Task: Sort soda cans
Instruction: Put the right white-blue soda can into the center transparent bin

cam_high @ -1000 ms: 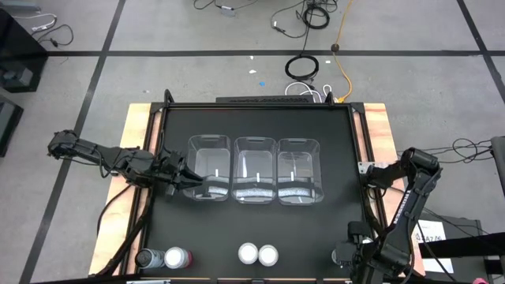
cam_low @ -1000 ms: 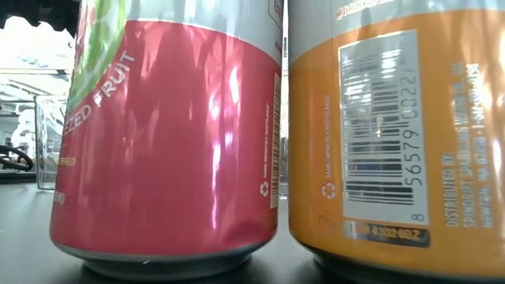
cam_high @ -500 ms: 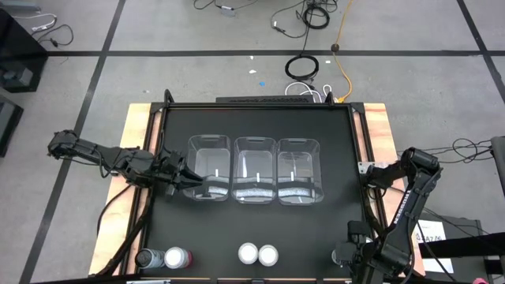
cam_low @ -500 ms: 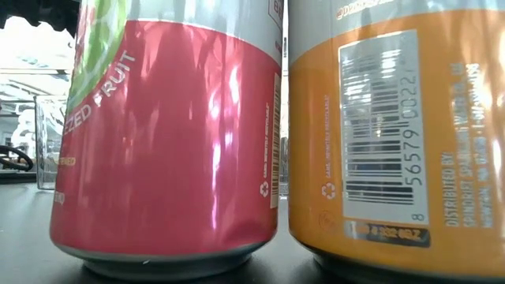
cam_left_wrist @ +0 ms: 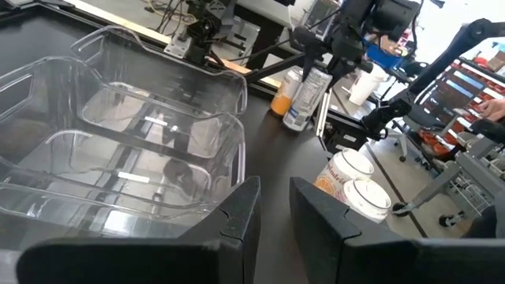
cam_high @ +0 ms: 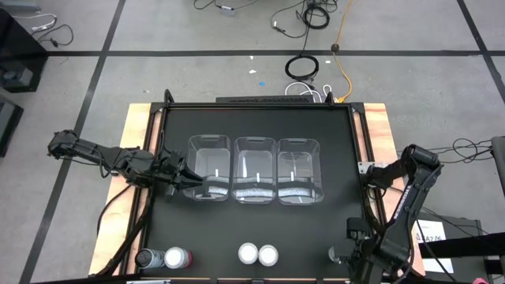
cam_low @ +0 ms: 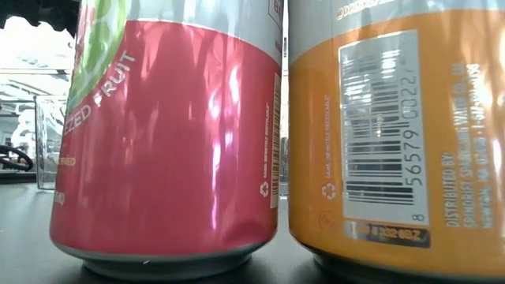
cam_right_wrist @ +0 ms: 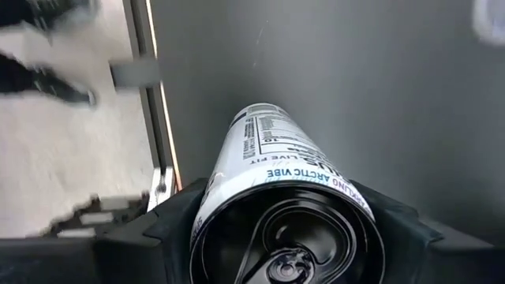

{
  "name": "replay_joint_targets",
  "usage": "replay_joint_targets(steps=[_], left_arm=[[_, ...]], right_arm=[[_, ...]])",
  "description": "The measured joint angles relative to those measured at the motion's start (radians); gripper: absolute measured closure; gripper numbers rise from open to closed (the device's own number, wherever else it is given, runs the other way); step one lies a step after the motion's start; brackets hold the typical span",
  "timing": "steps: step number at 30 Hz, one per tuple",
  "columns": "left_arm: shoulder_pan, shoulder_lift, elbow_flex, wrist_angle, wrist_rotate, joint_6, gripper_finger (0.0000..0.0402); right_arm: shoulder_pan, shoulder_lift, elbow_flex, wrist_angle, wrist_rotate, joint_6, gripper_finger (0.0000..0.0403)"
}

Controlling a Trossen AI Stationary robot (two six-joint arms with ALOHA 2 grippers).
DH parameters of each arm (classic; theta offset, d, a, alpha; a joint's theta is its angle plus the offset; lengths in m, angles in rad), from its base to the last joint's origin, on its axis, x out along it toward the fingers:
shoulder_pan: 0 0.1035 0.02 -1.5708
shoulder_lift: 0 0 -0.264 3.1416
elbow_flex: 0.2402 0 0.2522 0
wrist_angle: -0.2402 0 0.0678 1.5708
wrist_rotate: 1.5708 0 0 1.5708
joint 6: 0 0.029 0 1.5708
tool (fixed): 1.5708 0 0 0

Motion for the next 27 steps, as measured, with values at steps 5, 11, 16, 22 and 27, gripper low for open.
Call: replay_joint_targets(steps=[5, 11, 16, 22, 27], left_arm=[[0.0, 0.0, 0.0, 0.0, 0.0, -0.001, 0.0322], [0.0, 0.0, 0.0, 0.0, 0.0, -0.001, 0.0322], [0.0, 0.0, 0.0, 0.0, 0.0, -0.001, 0.0322], [0.0, 0.0, 0.0, 0.0, 0.0, -0.002, 0.0322], [0.0, 0.0, 0.0, 0.0, 0.0, -0.002, 0.0322]], right_arm=[[-0.041, -0.09, 0.0, -0.002, 0.085, 0.002, 0.0156], [-0.127, -0.196, 0.0, -0.005, 0.147, -0.046, 0.0156], [-0.248, -0.233, 0.028, -0.018, 0.145, -0.183, 0.0157], [-0.421, -0.195, 0.221, -0.064, 0.191, -0.443, 0.0157], [-0.594, -0.12, 0.41, -0.135, 0.195, -0.637, 0.0157]])
